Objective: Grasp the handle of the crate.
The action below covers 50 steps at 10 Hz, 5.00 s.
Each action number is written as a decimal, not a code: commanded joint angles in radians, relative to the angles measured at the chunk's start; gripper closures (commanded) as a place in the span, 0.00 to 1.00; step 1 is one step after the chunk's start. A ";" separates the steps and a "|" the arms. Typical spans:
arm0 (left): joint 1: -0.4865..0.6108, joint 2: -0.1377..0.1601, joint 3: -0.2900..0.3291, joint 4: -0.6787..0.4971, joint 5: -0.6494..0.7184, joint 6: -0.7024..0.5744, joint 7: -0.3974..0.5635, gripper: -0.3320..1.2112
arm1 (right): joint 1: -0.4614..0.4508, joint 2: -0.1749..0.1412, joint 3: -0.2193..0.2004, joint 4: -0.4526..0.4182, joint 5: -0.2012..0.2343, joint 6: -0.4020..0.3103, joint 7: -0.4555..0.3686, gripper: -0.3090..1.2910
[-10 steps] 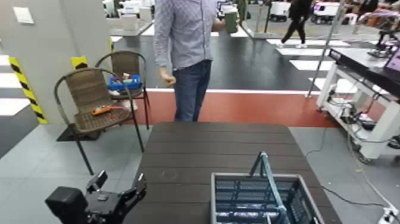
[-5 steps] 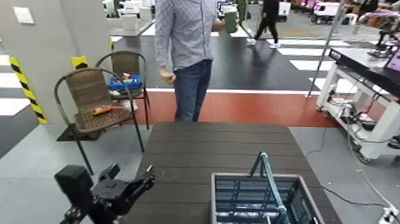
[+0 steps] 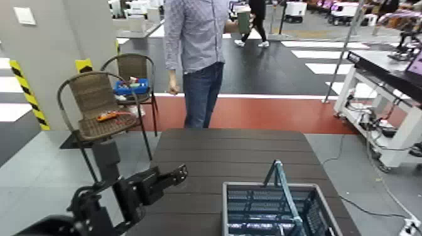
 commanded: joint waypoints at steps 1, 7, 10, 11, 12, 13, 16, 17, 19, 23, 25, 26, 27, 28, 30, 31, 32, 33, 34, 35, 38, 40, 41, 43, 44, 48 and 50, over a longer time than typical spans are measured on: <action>-0.132 0.025 -0.039 0.124 0.225 0.174 -0.002 0.29 | 0.002 0.000 0.002 -0.010 0.015 0.009 0.000 0.29; -0.407 0.002 -0.241 0.460 0.566 0.315 -0.025 0.29 | -0.005 -0.006 0.011 -0.010 0.016 0.019 0.000 0.29; -0.509 -0.029 -0.362 0.586 0.639 0.324 -0.042 0.29 | -0.011 -0.008 0.015 -0.002 0.016 0.013 0.000 0.29; -0.532 -0.036 -0.397 0.621 0.681 0.332 -0.040 0.29 | -0.012 -0.008 0.015 0.000 0.016 0.009 0.000 0.29; -0.555 -0.043 -0.427 0.649 0.707 0.336 -0.032 0.29 | -0.014 -0.008 0.017 0.001 0.016 0.009 0.000 0.29; -0.577 -0.055 -0.453 0.675 0.734 0.332 -0.026 0.29 | -0.017 -0.008 0.020 0.003 0.016 0.008 0.000 0.29; -0.623 -0.089 -0.531 0.733 0.754 0.287 -0.038 0.29 | -0.023 -0.009 0.026 0.007 0.015 0.005 0.000 0.28; -0.627 -0.098 -0.552 0.747 0.759 0.277 -0.037 0.29 | -0.024 -0.011 0.028 0.009 0.013 0.003 0.000 0.28; -0.632 -0.112 -0.595 0.765 0.774 0.255 -0.038 0.29 | -0.029 -0.014 0.031 0.009 0.012 0.003 0.000 0.29; -0.644 -0.127 -0.669 0.781 0.846 0.232 -0.046 0.29 | -0.034 -0.015 0.037 0.010 0.012 0.005 0.000 0.29; -0.646 -0.129 -0.706 0.785 0.911 0.209 -0.055 0.29 | -0.034 -0.015 0.037 0.009 0.012 0.005 0.000 0.29; -0.647 -0.129 -0.717 0.788 0.928 0.200 -0.061 0.29 | -0.034 -0.015 0.037 0.009 0.012 0.005 0.000 0.29; -0.647 -0.129 -0.729 0.790 0.932 0.189 -0.061 0.29 | -0.034 -0.014 0.037 0.010 0.012 0.005 0.000 0.29; -0.647 -0.130 -0.744 0.796 0.938 0.171 -0.061 0.29 | -0.035 -0.014 0.037 0.010 0.012 0.005 0.000 0.29; -0.655 -0.132 -0.778 0.805 0.961 0.152 -0.061 0.30 | -0.037 -0.014 0.037 0.010 0.012 0.005 0.000 0.29; -0.660 -0.132 -0.790 0.805 0.968 0.143 -0.061 0.31 | -0.038 -0.015 0.040 0.010 0.012 0.006 0.000 0.29; -0.664 -0.133 -0.799 0.811 0.972 0.131 -0.063 0.32 | -0.040 -0.015 0.042 0.012 0.012 0.006 0.000 0.29; -0.672 -0.136 -0.807 0.817 0.974 0.119 -0.066 0.32 | -0.041 -0.017 0.043 0.013 0.012 0.006 0.000 0.29; -0.677 -0.136 -0.813 0.820 0.974 0.111 -0.068 0.34 | -0.043 -0.018 0.045 0.015 0.010 0.006 0.001 0.29; -0.677 -0.138 -0.815 0.827 0.974 0.102 -0.071 0.47 | -0.043 -0.018 0.045 0.015 0.010 0.006 0.000 0.29; -0.678 -0.138 -0.815 0.846 0.974 0.085 -0.083 0.85 | -0.043 -0.018 0.045 0.015 0.010 0.003 0.001 0.29; -0.678 -0.138 -0.813 0.850 0.974 0.083 -0.088 0.95 | -0.043 -0.018 0.045 0.015 0.010 0.003 0.001 0.29; -0.678 -0.139 -0.812 0.853 0.974 0.083 -0.092 0.99 | -0.043 -0.018 0.045 0.016 0.010 0.003 0.001 0.29; -0.677 -0.138 -0.812 0.853 0.974 0.088 -0.098 0.99 | -0.043 -0.018 0.045 0.016 0.009 0.002 0.001 0.29; -0.675 -0.138 -0.810 0.853 0.974 0.091 -0.100 0.99 | -0.043 -0.018 0.045 0.016 0.009 0.002 0.001 0.29; -0.675 -0.136 -0.781 0.850 0.971 0.097 -0.100 0.99 | -0.043 -0.018 0.043 0.016 0.007 0.002 0.000 0.29; -0.678 -0.135 -0.747 0.850 0.951 0.105 -0.097 0.99 | -0.043 -0.018 0.045 0.018 0.007 0.003 0.001 0.29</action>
